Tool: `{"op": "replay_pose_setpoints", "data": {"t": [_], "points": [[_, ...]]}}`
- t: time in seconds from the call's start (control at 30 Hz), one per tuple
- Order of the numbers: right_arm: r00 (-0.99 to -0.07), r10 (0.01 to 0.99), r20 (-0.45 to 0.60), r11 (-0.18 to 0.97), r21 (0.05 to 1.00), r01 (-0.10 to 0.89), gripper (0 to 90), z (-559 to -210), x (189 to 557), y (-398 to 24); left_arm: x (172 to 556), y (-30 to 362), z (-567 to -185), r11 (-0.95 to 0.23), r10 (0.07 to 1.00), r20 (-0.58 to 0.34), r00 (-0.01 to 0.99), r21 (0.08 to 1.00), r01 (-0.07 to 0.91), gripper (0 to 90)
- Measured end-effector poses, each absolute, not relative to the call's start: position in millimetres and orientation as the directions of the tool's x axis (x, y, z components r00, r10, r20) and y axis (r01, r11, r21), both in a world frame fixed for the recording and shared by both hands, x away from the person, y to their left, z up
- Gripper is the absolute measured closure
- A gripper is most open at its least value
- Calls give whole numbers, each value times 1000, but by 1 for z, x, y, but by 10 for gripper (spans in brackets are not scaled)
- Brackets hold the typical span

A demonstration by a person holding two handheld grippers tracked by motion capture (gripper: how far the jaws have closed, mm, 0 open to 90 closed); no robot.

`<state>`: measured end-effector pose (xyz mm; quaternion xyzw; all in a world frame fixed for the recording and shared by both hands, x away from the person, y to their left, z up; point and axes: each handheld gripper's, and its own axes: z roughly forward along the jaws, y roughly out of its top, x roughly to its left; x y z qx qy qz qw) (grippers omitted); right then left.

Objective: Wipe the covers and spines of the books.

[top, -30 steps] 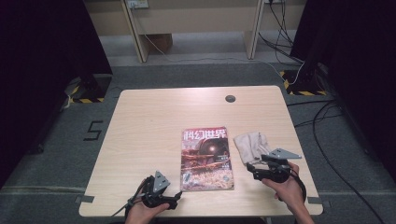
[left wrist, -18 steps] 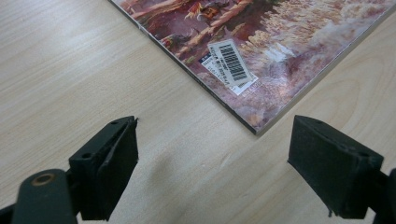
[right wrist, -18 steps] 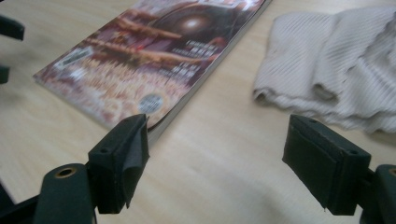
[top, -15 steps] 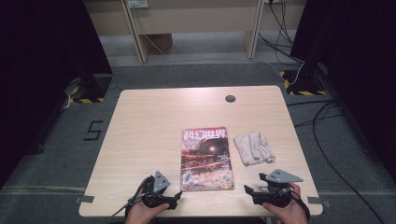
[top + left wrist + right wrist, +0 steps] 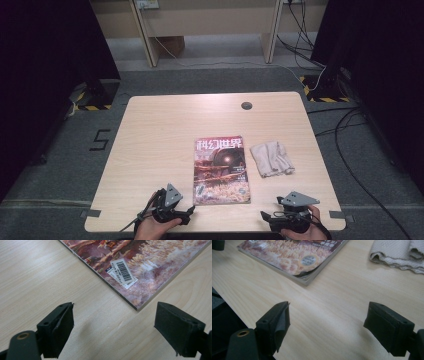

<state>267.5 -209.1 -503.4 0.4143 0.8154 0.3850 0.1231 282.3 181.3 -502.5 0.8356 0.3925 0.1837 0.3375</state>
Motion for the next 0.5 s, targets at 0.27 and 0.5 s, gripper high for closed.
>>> {"op": "replay_pose_setpoints", "data": {"t": [0.27, 0.5], "points": [[-643, 758, 110, 393, 710, 585, 199, -506, 263, -209, 282, 181, -503, -474, 776, 48, 629, 703, 530, 154], [-643, 759, 102, 401, 706, 584, 199, -506, 263, -209, 282, 180, -503, -478, 774, 51, 631, 701, 530, 153]]}}
